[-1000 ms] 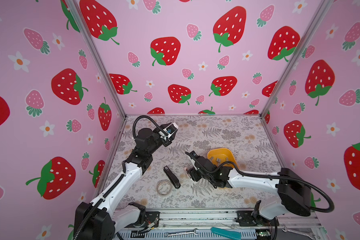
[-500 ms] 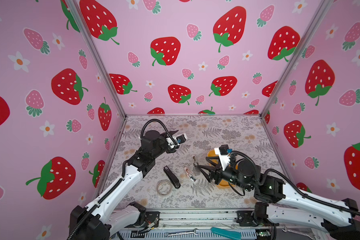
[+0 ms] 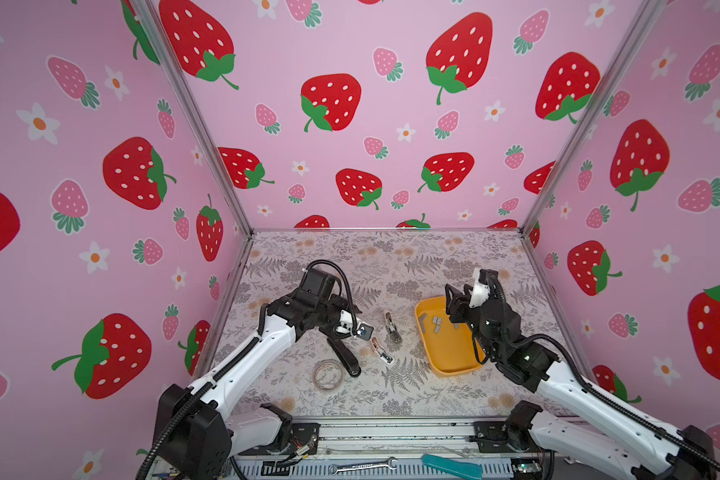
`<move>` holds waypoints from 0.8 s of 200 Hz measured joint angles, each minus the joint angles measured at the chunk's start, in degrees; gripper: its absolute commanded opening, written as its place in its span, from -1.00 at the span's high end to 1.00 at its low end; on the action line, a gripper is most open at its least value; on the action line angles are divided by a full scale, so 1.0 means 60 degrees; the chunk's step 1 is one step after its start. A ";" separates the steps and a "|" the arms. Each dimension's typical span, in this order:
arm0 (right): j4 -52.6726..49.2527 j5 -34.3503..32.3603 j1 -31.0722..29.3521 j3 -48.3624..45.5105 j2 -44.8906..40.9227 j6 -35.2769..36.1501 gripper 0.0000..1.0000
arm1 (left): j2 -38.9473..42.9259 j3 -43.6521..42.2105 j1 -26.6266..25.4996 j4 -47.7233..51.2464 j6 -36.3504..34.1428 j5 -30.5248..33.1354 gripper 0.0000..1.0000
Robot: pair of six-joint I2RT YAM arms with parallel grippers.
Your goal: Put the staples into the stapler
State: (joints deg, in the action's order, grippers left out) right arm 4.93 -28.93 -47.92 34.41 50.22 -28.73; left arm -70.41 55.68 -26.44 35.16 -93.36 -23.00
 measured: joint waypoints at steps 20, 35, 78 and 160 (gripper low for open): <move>0.0066 -0.0335 0.0011 -0.0047 0.0142 0.0069 -0.14 | 0.0000 0.0000 -0.0437 0.0484 -0.0645 0.0047 0.10; 0.0306 -0.0503 0.0011 -0.0029 0.0102 0.0131 -0.19 | -0.0025 0.0000 -0.0980 0.0823 -0.0889 0.0386 0.15; 0.0809 -0.0863 0.0087 -0.0073 0.0011 0.0259 -0.23 | -0.0681 0.0648 -0.3796 0.2900 -0.0189 0.3147 0.30; 0.0900 -0.0958 0.0117 -0.0233 0.0244 0.0262 -0.36 | -0.0055 0.0109 -0.3377 0.2699 -0.0044 0.3825 0.15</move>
State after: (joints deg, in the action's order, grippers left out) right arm 10.33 -34.68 -47.22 33.01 51.68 -27.16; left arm -70.74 56.34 -46.70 51.35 -93.62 -0.05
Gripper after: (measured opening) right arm 0.670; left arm 0.431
